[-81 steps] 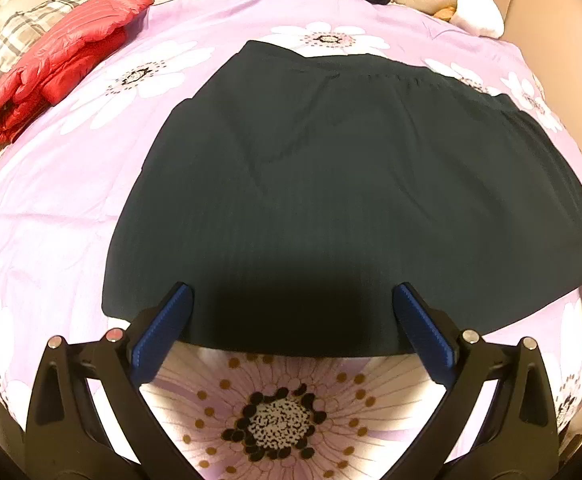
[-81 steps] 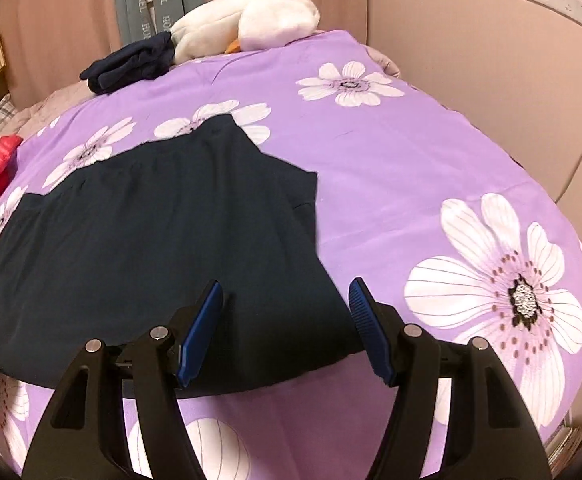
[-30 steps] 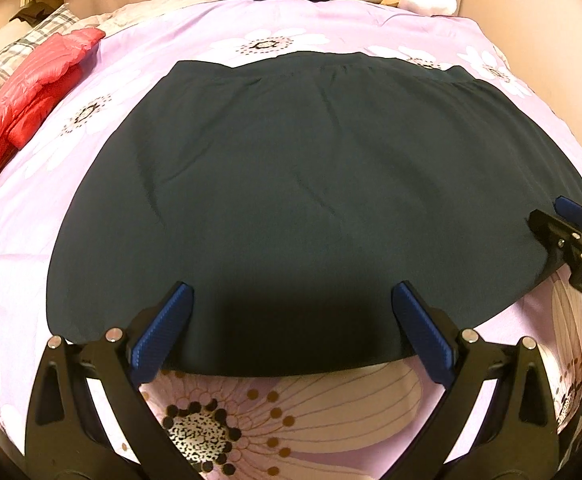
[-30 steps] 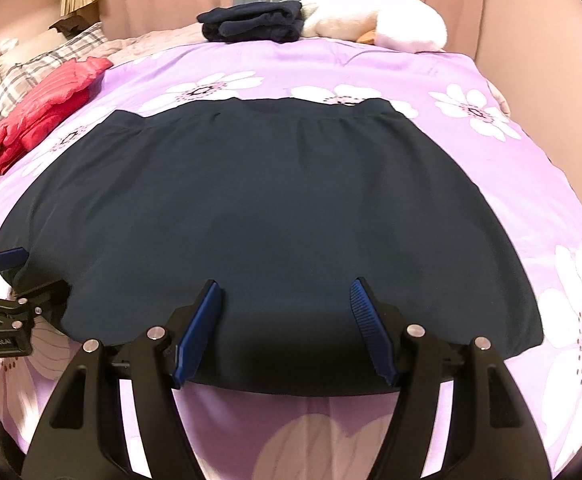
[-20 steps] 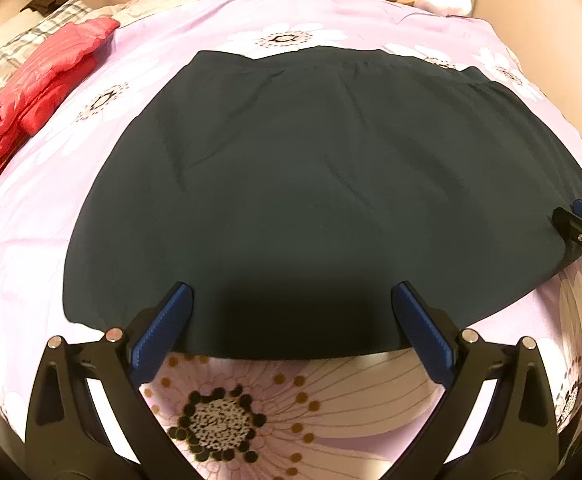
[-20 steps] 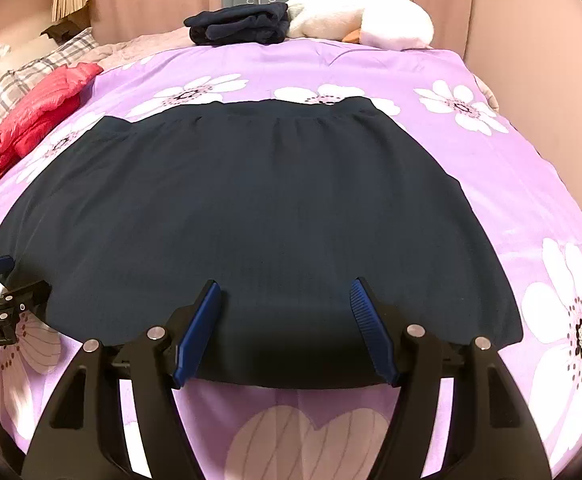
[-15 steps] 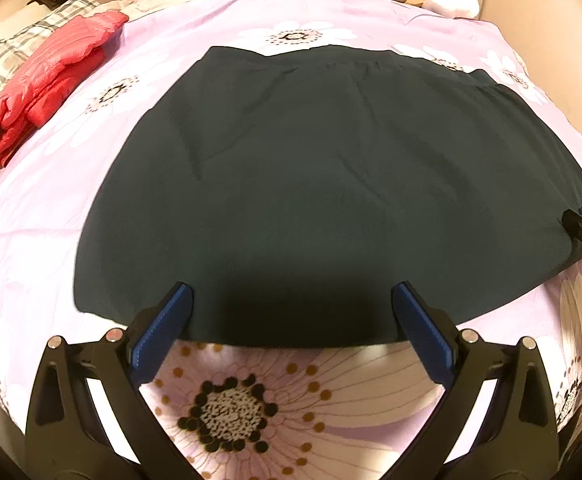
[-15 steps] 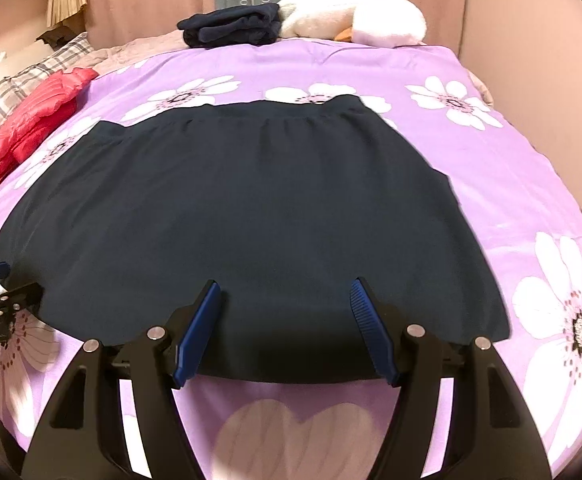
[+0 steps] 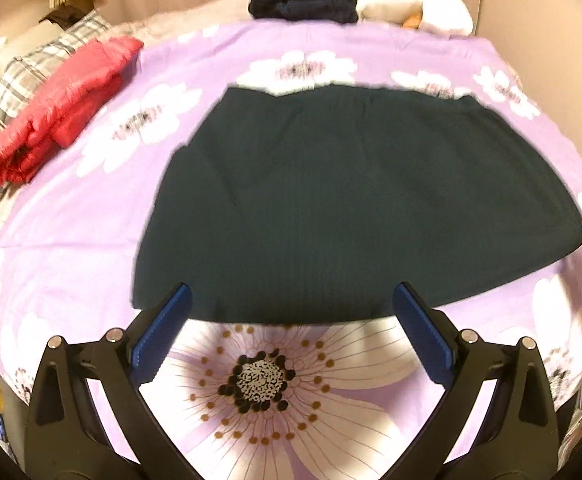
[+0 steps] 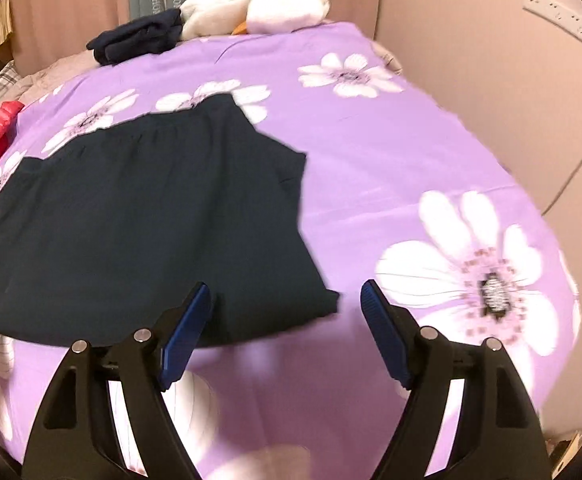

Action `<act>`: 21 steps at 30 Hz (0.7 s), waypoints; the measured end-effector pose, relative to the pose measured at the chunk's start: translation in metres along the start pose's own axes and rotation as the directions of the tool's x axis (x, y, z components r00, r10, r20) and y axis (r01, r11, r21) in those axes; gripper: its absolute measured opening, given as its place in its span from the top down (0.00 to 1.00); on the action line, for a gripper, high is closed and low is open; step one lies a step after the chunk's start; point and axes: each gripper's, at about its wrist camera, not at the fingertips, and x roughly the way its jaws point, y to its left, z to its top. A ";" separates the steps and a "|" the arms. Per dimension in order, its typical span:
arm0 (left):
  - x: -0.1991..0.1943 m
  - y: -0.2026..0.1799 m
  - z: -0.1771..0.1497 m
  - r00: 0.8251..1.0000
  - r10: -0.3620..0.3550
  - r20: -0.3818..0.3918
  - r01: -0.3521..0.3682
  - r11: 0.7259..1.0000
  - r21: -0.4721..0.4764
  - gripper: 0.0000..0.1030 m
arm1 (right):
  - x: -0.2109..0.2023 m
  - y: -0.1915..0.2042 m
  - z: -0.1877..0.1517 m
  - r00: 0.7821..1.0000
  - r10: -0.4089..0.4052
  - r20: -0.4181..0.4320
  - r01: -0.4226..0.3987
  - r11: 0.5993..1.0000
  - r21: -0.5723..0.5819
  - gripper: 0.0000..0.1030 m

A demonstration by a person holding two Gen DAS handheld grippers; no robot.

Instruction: Fold large clothes

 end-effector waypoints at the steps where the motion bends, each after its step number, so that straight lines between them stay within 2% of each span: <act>1: -0.007 -0.001 0.003 1.000 0.002 0.013 -0.002 1.000 0.000 0.02 | -0.009 -0.001 0.001 1.000 0.018 0.005 -0.018 1.000 0.002 0.25; 3: -0.024 -0.004 0.011 0.999 0.017 0.044 -0.017 1.000 0.004 0.02 | -0.031 0.001 0.006 0.999 0.047 0.026 -0.047 0.999 -0.008 0.23; 4: -0.036 -0.005 0.017 0.998 0.017 0.066 -0.018 1.000 0.003 0.02 | -0.040 0.004 0.008 0.998 0.053 0.037 -0.053 0.998 -0.014 0.11; 6: -0.060 -0.007 0.028 0.996 0.007 0.094 -0.007 1.000 -0.010 0.02 | -0.066 0.012 0.018 0.994 0.082 0.075 -0.081 0.996 -0.022 0.02; 9: -0.091 -0.009 0.042 0.994 -0.005 0.112 0.007 1.000 -0.024 0.02 | -0.103 0.028 0.030 0.980 0.150 0.131 -0.145 0.988 -0.045 0.01; 11: -0.108 -0.009 0.051 0.992 -0.006 0.124 0.009 1.000 -0.029 0.02 | -0.123 0.040 0.038 0.974 0.157 0.163 -0.148 0.987 -0.063 0.01; 14: -0.135 -0.012 0.064 0.989 0.038 0.142 -0.033 0.999 -0.037 0.02 | -0.154 0.060 0.051 0.967 0.149 0.206 -0.132 0.987 -0.094 0.01; 16: -0.152 -0.013 0.071 0.986 0.035 0.163 -0.028 0.999 -0.042 0.02 | -0.169 0.068 0.058 0.959 0.165 0.232 -0.144 0.984 -0.105 0.01; 18: -0.168 -0.012 0.078 0.984 -0.002 0.179 0.012 0.999 -0.052 0.02 | -0.185 0.075 0.065 0.949 0.202 0.243 -0.178 0.977 -0.118 0.01; 21: -0.183 -0.016 0.079 0.980 0.004 0.201 0.006 0.999 -0.052 0.02 | -0.202 0.087 0.068 0.942 0.237 0.239 -0.208 0.968 -0.140 0.01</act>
